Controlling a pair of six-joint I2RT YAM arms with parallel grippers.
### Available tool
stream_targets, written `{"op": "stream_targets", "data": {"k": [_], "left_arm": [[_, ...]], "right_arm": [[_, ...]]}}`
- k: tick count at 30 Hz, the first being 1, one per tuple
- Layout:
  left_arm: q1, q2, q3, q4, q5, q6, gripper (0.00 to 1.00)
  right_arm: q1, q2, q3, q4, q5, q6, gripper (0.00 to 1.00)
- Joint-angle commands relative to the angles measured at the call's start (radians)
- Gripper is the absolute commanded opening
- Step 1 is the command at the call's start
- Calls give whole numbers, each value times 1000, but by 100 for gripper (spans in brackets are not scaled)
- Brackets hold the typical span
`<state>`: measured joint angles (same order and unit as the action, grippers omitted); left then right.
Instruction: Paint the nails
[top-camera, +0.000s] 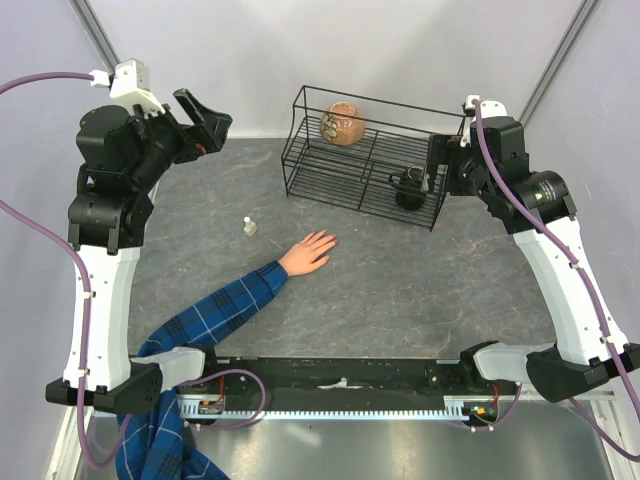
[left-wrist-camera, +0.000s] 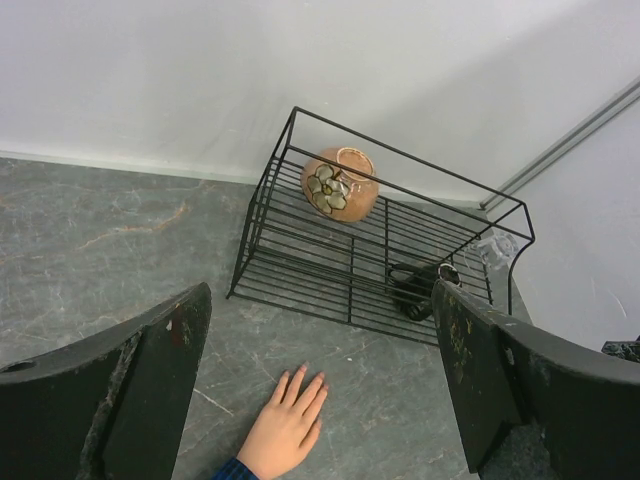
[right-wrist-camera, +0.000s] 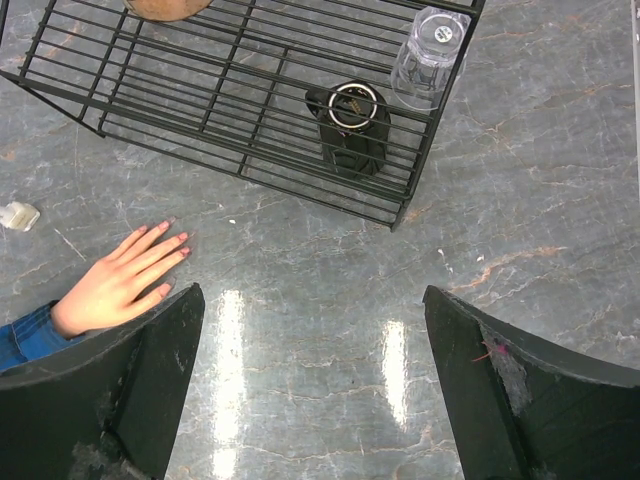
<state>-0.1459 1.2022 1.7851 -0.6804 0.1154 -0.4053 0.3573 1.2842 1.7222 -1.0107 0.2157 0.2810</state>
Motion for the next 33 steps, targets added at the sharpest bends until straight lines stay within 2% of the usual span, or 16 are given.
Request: {"op": "stream_targets", "data": {"k": [1, 13, 16, 25, 33], "left_arm": [[5, -20, -13, 5, 10, -17, 97], [5, -41, -113, -64, -71, -61, 93], [5, -49, -177, -76, -82, -72, 92], [5, 0, -409, -68, 56, -1, 82], [5, 19, -599, 25, 79, 31, 77]], "right_arm": [[2, -11, 14, 21, 19, -14, 98], [8, 36, 46, 20, -130, -71, 98], [63, 58, 60, 18, -131, -74, 98], [258, 106, 57, 29, -118, -69, 98], [290, 107, 19, 43, -154, -71, 98]]}}
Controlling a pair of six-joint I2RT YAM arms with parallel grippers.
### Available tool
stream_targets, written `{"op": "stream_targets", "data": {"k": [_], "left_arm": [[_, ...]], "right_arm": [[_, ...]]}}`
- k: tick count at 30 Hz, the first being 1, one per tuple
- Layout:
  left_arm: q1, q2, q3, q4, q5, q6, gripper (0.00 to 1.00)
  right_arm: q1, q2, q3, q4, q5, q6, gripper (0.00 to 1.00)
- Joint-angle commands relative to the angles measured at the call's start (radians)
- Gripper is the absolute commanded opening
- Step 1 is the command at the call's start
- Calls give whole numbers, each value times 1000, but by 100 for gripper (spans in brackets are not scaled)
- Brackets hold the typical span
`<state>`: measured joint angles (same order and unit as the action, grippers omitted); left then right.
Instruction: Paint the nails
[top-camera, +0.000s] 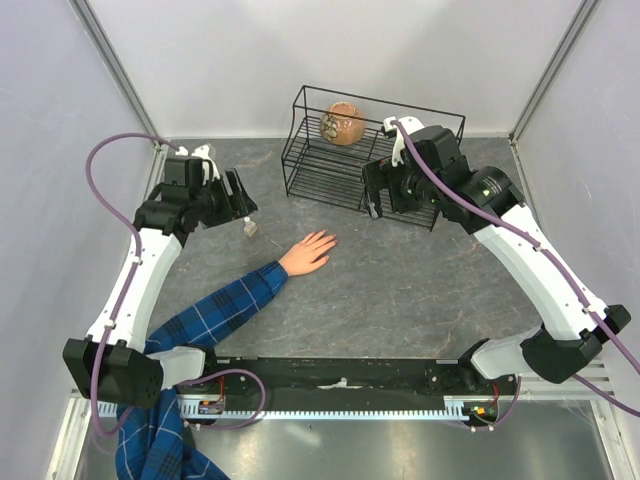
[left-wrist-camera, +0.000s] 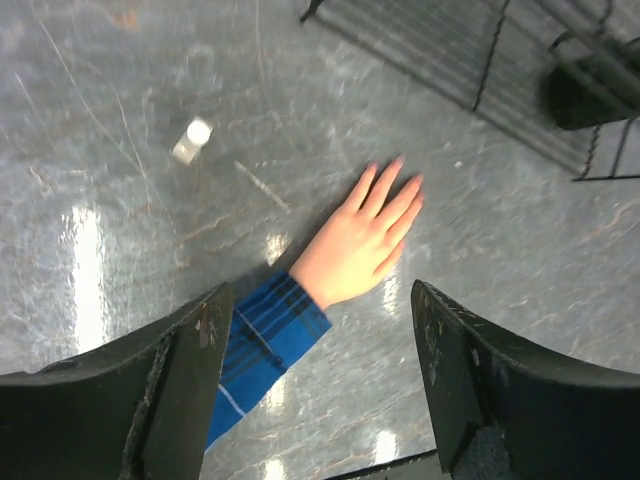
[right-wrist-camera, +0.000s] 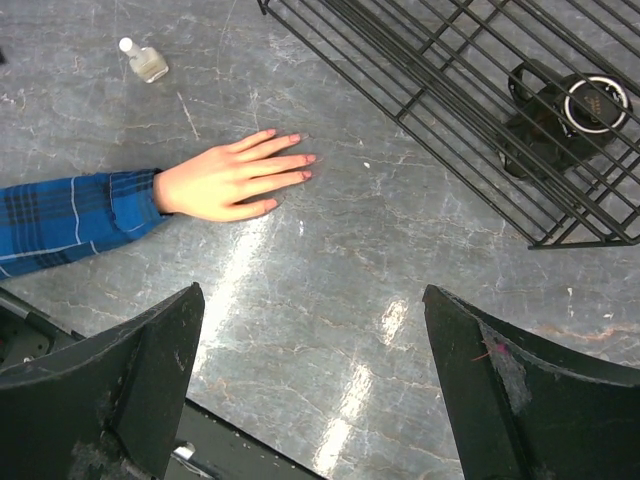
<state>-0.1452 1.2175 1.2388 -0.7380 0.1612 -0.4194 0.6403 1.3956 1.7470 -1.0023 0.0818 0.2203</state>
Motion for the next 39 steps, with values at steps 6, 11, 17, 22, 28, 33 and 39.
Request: {"op": "stream_targets", "data": {"k": [6, 11, 17, 22, 28, 33, 39], "left_arm": [[4, 111, -88, 141, 2, 65, 69], [2, 207, -72, 184, -77, 88, 68], [2, 342, -10, 180, -146, 105, 61], [2, 401, 14, 180, -157, 123, 59], [2, 439, 34, 186, -150, 129, 58], [2, 496, 54, 196, -157, 133, 55], [-16, 516, 74, 218, -222, 159, 50]], "right_arm": [[7, -4, -10, 36, -33, -6, 98], [7, -9, -18, 36, -34, 4, 98], [7, -35, -29, 34, -24, 14, 98], [7, -53, -55, 34, -10, 21, 98], [7, -55, -64, 34, -10, 19, 98], [7, -50, -53, 30, -13, 11, 98], [7, -53, -63, 28, -24, 13, 98]]}}
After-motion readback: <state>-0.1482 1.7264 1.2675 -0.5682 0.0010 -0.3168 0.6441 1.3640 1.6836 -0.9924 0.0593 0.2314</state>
